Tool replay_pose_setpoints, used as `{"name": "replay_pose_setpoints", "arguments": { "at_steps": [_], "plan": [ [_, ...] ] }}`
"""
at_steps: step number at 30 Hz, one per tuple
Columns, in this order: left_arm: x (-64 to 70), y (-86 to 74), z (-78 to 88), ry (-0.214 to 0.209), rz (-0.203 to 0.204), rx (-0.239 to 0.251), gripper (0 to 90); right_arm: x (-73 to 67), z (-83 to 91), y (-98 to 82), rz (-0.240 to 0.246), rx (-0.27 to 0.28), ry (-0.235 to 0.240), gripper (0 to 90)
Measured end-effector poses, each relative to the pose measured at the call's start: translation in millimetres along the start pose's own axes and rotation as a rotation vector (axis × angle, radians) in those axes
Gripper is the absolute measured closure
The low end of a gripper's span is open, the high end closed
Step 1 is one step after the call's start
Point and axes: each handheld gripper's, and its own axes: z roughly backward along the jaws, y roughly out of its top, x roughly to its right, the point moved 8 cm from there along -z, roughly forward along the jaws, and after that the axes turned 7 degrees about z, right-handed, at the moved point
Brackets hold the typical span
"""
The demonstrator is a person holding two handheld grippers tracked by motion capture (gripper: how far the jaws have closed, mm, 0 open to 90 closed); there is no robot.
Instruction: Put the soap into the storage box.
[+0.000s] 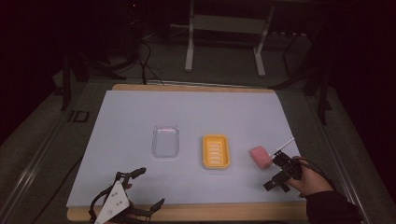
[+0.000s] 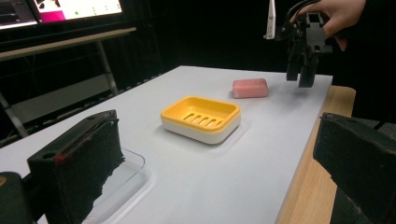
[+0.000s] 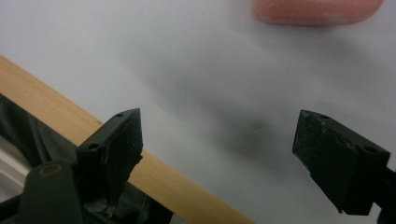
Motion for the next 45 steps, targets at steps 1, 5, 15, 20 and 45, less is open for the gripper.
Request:
{"name": "replay_pose_setpoints", "arguments": {
  "at_steps": [1,5,15,20,45],
  "plan": [
    [0.0,0.1,0.1,0.000,0.001,0.000,1.7,0.0,0.0,0.0,0.000,0.000,0.000,16.1],
    [-0.5,-0.1,-0.2,0.002,0.002,0.000,1.7,-0.7,4.0,-0.7,0.004,-0.031,0.029,16.2],
    [-0.6,-0.5,-0.5,0.003,0.001,-0.002,1.7,8.2,10.9,-10.6,0.003,-0.188,0.019,16.3],
    [-0.5,-0.3,0.0,0.002,0.000,-0.001,1.7,13.9,9.6,-12.2,0.007,-0.240,0.009,16.2],
    [-0.4,-0.6,-0.2,0.002,0.000,-0.003,1.7,41.8,9.7,33.6,0.005,-0.143,-0.035,12.1]
  ]
}}
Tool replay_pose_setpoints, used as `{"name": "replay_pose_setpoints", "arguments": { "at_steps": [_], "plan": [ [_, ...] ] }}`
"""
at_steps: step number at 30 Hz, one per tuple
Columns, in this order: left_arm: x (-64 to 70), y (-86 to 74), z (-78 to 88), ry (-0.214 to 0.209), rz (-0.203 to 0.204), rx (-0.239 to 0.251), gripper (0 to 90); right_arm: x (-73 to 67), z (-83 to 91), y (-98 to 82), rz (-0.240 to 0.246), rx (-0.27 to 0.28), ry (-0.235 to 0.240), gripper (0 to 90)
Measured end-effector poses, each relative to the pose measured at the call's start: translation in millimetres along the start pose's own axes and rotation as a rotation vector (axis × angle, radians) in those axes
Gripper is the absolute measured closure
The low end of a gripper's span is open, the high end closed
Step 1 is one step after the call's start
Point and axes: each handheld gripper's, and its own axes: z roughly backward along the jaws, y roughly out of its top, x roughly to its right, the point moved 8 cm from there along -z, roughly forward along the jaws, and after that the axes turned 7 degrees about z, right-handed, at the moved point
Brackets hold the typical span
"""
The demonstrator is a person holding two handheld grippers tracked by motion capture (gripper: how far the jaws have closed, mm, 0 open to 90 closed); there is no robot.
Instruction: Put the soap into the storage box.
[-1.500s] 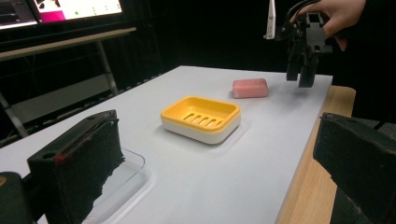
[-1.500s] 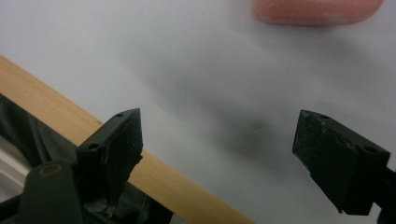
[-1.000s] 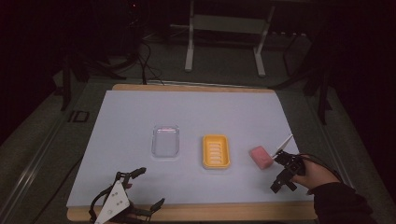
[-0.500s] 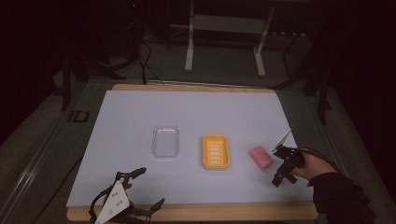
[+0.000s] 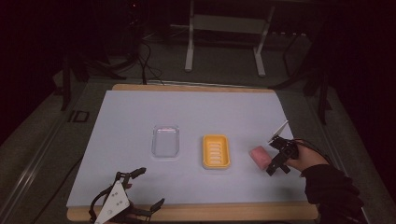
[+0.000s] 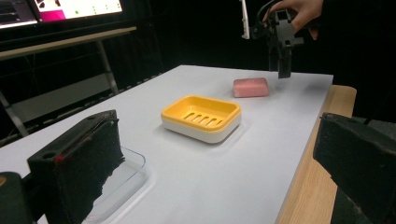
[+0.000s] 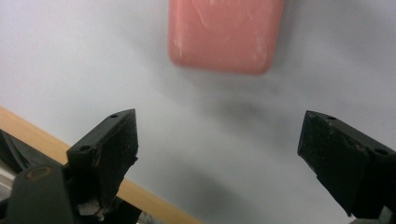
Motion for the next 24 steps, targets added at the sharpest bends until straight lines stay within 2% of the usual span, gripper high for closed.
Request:
{"name": "replay_pose_setpoints", "arguments": {
  "at_steps": [15,19,24],
  "plan": [
    [0.0,-0.3,-0.2,-0.003,0.001,-0.003,1.7,2.8,2.4,21.8,0.021,0.021,-0.060,11.8],
    [-0.1,-0.4,-0.2,-0.004,0.002,-0.005,1.7,0.6,0.7,28.6,0.042,0.040,-0.039,11.8],
    [0.0,-0.4,-0.3,-0.005,0.002,-0.004,1.7,1.2,-2.9,37.5,0.049,0.062,-0.054,11.8]
  ]
}}
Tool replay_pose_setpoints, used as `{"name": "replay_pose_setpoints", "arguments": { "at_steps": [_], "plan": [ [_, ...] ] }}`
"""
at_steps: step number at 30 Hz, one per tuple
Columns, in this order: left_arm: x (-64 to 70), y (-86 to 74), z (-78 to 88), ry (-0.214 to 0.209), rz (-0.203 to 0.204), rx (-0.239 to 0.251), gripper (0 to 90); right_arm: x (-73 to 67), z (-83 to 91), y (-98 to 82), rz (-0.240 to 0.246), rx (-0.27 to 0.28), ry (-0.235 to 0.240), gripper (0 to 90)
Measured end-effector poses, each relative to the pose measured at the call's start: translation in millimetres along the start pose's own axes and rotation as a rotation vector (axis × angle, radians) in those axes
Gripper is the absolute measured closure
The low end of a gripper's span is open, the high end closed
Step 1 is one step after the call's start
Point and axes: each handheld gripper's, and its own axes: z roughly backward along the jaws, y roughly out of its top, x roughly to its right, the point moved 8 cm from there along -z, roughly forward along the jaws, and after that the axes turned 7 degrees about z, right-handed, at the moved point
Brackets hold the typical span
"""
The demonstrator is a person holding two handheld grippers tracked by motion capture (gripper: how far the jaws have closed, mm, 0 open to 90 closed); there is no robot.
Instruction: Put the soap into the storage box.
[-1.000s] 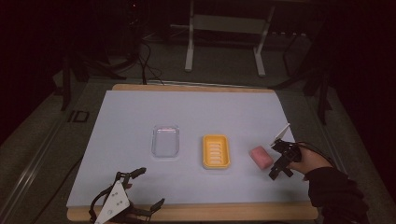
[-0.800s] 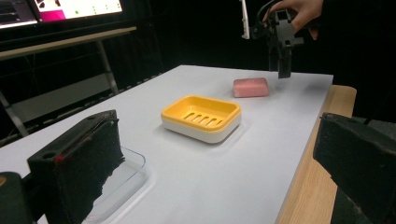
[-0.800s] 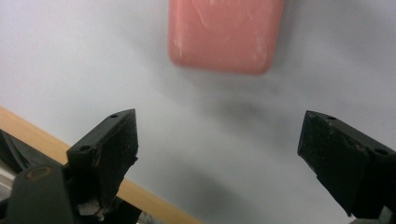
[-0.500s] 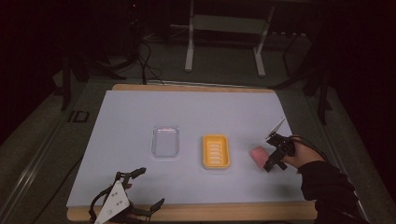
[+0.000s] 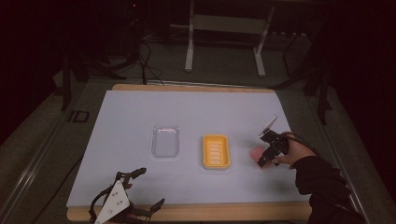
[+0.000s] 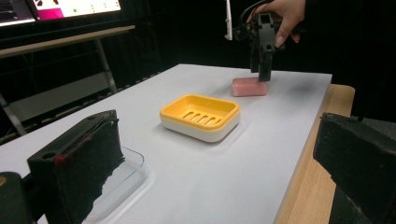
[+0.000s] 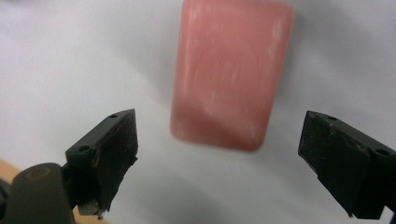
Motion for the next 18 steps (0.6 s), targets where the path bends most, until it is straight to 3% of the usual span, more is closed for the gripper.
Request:
{"name": "replay_pose_setpoints", "arguments": {
  "at_steps": [7,13,18],
  "plan": [
    [0.2,-0.1,-0.1,-0.001,0.000,0.000,1.7,6.6,-5.2,10.1,-0.052,0.035,-0.007,14.7],
    [0.3,-0.3,-0.2,-0.002,-0.002,-0.002,1.7,5.1,-13.6,14.8,-0.027,0.049,-0.011,18.5],
    [0.6,-0.6,-0.5,-0.004,-0.001,-0.003,1.7,5.0,-21.1,15.8,-0.041,0.036,-0.020,22.0]
  ]
}}
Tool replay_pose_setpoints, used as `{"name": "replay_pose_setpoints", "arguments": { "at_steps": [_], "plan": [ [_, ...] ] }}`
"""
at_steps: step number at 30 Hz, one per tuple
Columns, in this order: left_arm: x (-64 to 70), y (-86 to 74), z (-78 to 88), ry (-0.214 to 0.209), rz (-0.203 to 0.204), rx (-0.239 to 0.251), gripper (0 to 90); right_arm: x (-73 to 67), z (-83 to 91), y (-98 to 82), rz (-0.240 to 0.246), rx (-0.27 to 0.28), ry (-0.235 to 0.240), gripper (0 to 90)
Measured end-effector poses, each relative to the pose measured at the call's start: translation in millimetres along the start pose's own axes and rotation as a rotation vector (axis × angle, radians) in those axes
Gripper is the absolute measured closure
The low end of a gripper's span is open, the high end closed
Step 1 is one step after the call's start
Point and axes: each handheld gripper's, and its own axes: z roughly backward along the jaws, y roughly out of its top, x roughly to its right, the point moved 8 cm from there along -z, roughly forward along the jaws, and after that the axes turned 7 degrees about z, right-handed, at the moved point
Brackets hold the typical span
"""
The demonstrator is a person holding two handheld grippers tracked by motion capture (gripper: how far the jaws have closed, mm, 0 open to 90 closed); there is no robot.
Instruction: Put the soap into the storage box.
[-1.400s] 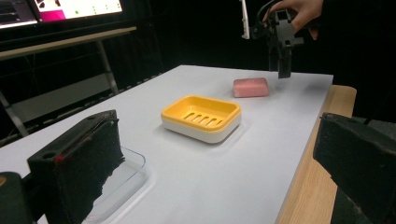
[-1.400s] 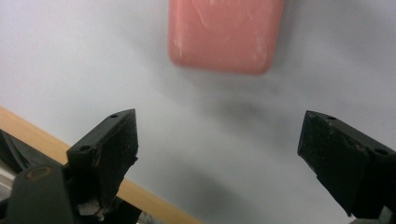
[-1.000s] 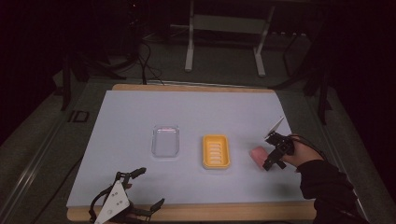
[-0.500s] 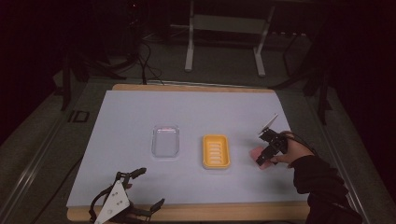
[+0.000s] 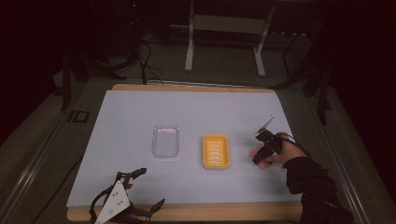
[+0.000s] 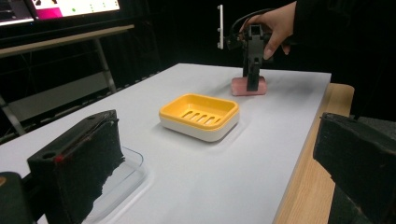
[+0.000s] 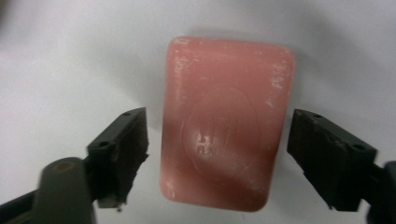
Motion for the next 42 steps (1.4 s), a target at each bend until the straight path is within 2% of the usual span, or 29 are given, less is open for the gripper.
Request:
{"name": "replay_pose_setpoints", "arguments": {
  "at_steps": [4,8,11,14,21,25,28,30,33,37,42],
  "plan": [
    [0.0,-0.1,-0.1,-0.001,0.000,-0.001,1.7,-1.0,-5.5,-0.3,-0.008,-0.017,-0.014,25.3],
    [0.2,-0.2,-0.3,-0.002,0.001,-0.001,1.7,-0.3,-8.5,-1.3,0.010,-0.036,-0.039,31.8],
    [0.2,-0.2,-0.5,-0.002,0.000,-0.001,1.7,-0.9,-7.3,-0.7,-0.007,-0.030,-0.043,36.9],
    [0.3,-0.1,-0.4,-0.002,0.001,-0.001,1.7,-1.5,-6.6,-0.9,-0.103,-0.056,-0.040,37.3],
    [0.2,0.0,-0.4,-0.002,0.003,0.001,1.7,2.4,-4.5,0.7,-0.168,-0.058,-0.088,37.4],
    [0.5,0.2,-0.3,0.000,0.001,0.001,1.7,2.3,-2.2,3.6,-0.212,-0.046,-0.082,37.4],
    [0.3,0.3,0.0,0.003,0.000,0.002,1.7,-1.6,-2.5,5.7,-0.233,-0.060,-0.041,37.4],
    [0.2,0.5,0.1,0.004,0.000,0.003,1.7,-2.6,-1.2,7.8,-0.229,-0.060,-0.063,37.4],
    [0.3,0.2,-0.2,0.003,0.001,0.001,1.7,-3.6,5.1,12.4,-0.235,-0.044,-0.089,37.5],
    [0.5,0.3,0.0,0.003,-0.001,0.002,1.7,-4.9,20.2,18.4,-0.245,-0.024,-0.088,37.4],
    [0.2,0.4,0.3,0.005,0.000,0.003,1.7,-2.2,40.4,28.3,-0.282,0.026,-0.112,37.5]
  ]
}}
